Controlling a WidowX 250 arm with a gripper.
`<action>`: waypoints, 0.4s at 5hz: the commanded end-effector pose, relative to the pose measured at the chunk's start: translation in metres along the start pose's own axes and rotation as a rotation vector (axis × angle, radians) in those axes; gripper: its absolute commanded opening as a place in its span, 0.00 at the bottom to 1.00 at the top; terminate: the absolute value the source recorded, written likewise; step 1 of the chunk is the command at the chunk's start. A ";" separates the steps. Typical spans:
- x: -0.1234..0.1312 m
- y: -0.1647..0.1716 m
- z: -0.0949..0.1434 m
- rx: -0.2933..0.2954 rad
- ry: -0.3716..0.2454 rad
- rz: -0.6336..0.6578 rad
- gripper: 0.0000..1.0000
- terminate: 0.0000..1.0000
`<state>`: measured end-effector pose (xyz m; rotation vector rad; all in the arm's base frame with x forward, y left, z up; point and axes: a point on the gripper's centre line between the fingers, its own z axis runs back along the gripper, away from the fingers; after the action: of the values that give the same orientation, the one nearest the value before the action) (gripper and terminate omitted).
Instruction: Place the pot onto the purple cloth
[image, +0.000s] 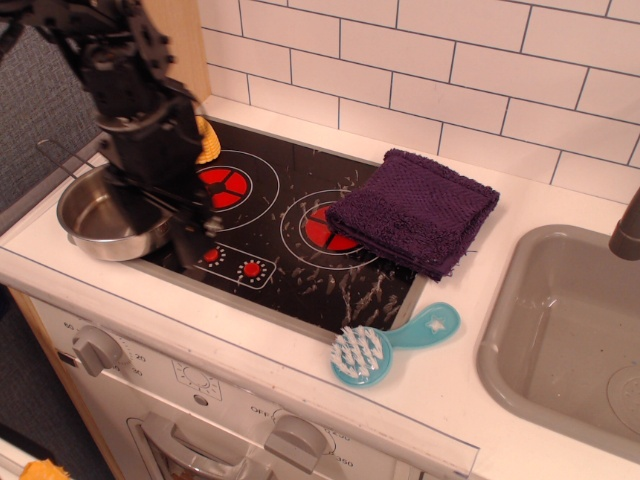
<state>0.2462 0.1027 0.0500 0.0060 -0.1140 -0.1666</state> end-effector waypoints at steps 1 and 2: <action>0.032 0.024 0.006 0.059 -0.005 -0.040 1.00 0.00; 0.035 0.016 -0.008 0.038 0.022 -0.041 1.00 0.00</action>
<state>0.2764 0.1095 0.0338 0.0260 -0.0575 -0.1994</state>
